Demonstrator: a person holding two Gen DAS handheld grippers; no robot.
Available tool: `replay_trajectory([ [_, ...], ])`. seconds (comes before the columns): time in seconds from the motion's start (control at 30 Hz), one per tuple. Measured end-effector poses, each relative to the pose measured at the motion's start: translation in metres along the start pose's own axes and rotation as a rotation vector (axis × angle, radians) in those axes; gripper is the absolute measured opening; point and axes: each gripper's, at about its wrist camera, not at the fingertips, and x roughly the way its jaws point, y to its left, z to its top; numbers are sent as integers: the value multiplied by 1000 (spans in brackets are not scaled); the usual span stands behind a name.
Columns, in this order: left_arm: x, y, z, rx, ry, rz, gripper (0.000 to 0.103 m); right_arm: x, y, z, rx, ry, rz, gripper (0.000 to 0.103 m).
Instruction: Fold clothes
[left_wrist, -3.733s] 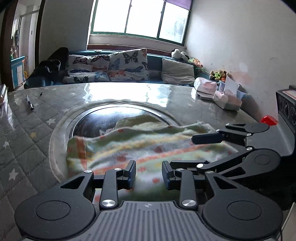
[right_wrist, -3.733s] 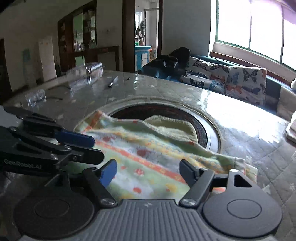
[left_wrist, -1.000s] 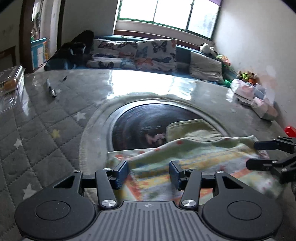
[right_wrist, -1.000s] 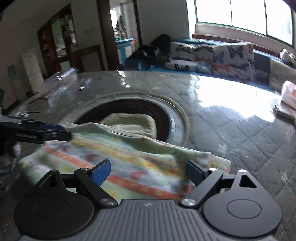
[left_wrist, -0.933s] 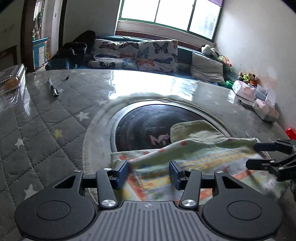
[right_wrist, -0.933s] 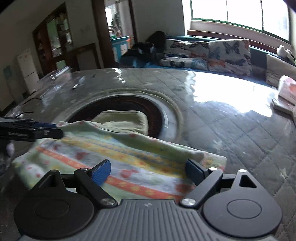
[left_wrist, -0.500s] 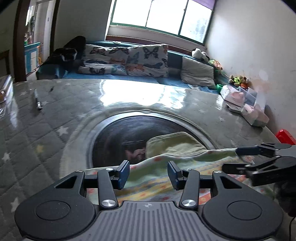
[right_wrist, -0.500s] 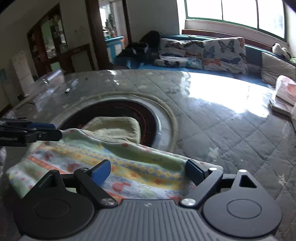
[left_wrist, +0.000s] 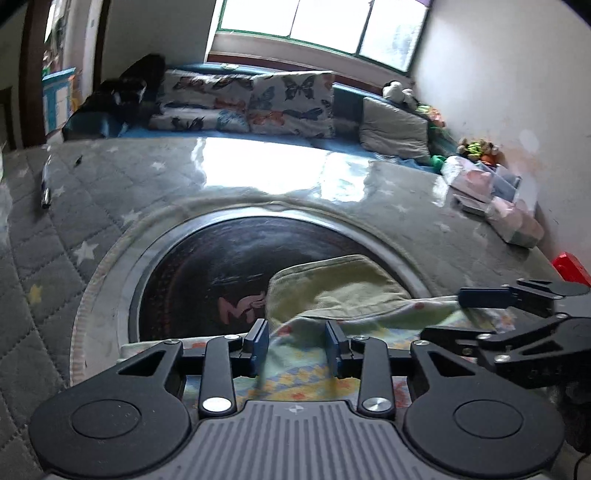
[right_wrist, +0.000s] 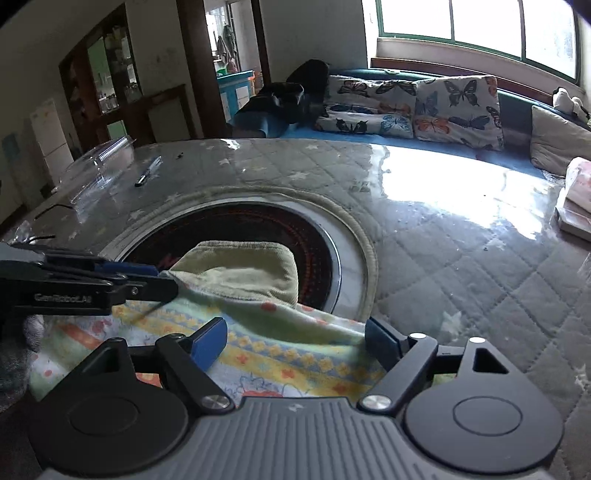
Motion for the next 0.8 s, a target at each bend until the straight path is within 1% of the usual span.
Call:
replay_trajectory([
  [0.07,-6,0,0,-6,-8,-4,36,-6,4,0,-13,-9,3,83],
  [0.2,-26,-7,-6,24,-36,-27,36,-17,22,-6,-96,-7,21,83],
  [0.37,-54,-18,-31,82,-57,-38,36,-29,45,-26,-173,12,32,83],
  [0.47,-70,-23,-48,113,-68,-42,38,-38,56,-41,-209,4,8,84],
  [0.53,-77,-26,-61,127,-70,-36,38,-44,58,-50,-204,-5,-6,84],
  [0.63,-81,-28,-79,149,-71,-8,38,-53,59,-61,-196,-17,-25,85],
  [0.73,-90,-28,-88,151,-98,15,38,-63,56,-64,-199,-32,-44,86],
  [0.8,-96,-27,-89,134,-110,14,38,-69,51,-64,-186,-54,-62,87],
])
